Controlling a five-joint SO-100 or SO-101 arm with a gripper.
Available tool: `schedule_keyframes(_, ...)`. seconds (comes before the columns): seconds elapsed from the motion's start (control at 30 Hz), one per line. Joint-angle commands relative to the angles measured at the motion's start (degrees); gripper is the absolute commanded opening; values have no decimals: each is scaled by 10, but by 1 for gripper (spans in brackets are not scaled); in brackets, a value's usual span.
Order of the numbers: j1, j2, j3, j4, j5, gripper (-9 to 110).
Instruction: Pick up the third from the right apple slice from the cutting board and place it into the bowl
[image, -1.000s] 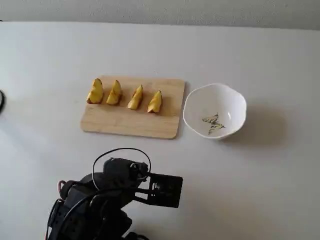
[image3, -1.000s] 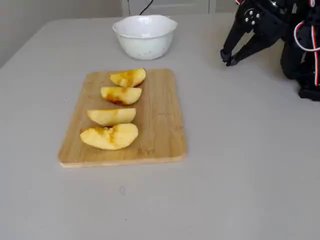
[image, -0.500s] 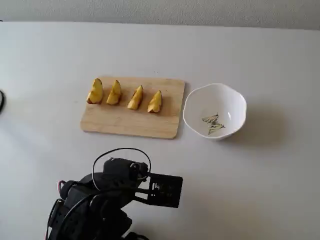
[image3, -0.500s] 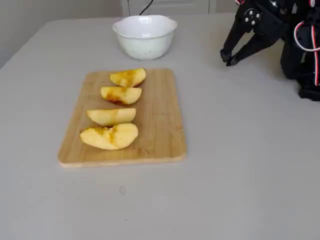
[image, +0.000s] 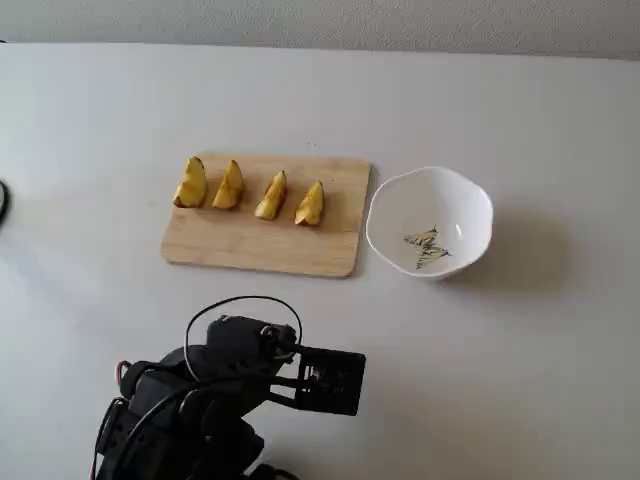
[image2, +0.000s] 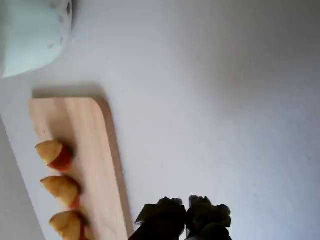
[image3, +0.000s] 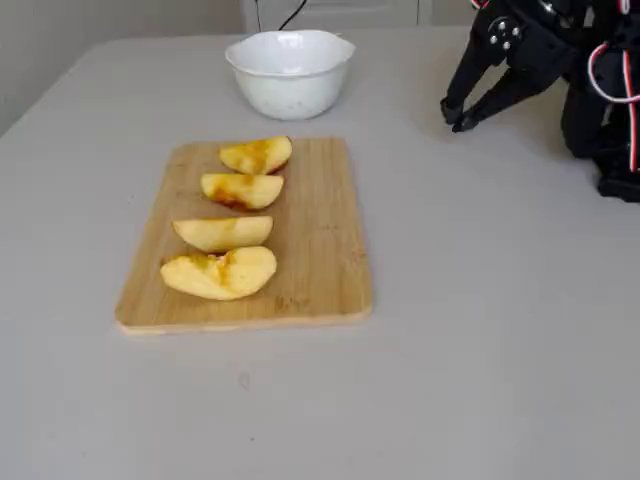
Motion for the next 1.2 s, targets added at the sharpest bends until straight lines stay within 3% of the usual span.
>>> schedule_keyframes(0.0, 8, 4, 0, -3, 5, 0)
schedule_keyframes(0.77, 6, 4, 0, -3, 4, 1)
schedule_keyframes(0.93, -47, 5, 8, -34, -34, 4)
schedule_keyframes(1.03, -59, 5, 19, -92, -120, 8)
schedule_keyframes(1.17, -64, 5, -8, -97, -381, 16)
